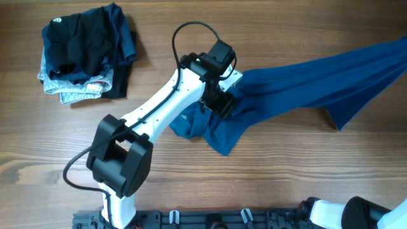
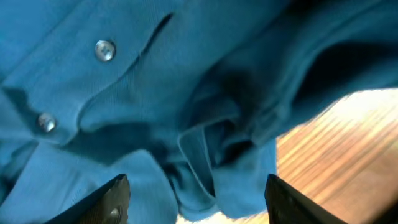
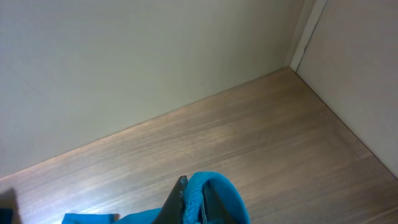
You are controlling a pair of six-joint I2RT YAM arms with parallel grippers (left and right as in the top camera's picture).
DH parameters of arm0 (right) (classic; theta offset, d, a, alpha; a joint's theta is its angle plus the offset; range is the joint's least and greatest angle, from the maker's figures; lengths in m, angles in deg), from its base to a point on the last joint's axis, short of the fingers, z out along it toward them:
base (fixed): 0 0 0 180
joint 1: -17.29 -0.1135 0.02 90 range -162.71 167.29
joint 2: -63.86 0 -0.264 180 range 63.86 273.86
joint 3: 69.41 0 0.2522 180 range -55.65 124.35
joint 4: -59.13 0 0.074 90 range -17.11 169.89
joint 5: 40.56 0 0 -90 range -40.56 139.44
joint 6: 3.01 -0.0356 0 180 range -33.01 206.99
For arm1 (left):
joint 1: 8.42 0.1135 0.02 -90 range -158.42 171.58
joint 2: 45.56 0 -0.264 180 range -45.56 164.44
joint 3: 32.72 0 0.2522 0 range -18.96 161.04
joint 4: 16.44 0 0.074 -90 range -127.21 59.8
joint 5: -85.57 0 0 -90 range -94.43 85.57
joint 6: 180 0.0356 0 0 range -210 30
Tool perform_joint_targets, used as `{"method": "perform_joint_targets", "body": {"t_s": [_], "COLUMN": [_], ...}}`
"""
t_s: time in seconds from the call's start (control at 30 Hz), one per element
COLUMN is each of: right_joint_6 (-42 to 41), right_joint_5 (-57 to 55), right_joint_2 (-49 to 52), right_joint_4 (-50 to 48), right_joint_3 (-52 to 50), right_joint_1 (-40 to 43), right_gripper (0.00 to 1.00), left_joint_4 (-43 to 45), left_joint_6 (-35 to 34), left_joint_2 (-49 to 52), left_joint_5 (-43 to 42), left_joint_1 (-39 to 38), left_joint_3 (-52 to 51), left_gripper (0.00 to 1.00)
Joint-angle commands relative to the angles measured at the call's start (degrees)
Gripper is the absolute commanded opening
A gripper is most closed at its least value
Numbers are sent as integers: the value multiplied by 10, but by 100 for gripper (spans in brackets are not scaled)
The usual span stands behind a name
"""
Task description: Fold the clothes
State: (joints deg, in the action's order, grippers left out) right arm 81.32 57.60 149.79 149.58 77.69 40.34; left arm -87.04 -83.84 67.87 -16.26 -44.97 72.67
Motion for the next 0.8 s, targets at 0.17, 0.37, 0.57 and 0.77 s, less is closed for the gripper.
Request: {"method": "perform_joint_targets", "body": {"t_s": [0.17,0.37,0.57,0.77], "right_joint_6": [12,12,12,12], "right_joint_5": [10,9,9,9], "right_joint_2": [0,0,0,0], "right_joint_4": [-6,-6,-6,-6], "right_joint_3": [1,2,1,1], "right_joint_1": [3,3,3,3], "right_gripper": [4,4,4,4], "left_joint_4": [85,127,153,155], "left_joint_6": [42,42,55,54], "left_joint_2": [36,49,49,49], "left_joint_5": [12,12,12,-29], "left_joint_1": [-24,-27,-27,-27], "left_joint_3": [-51,-54,-54,-54], "left_gripper": [69,69,69,60]}}
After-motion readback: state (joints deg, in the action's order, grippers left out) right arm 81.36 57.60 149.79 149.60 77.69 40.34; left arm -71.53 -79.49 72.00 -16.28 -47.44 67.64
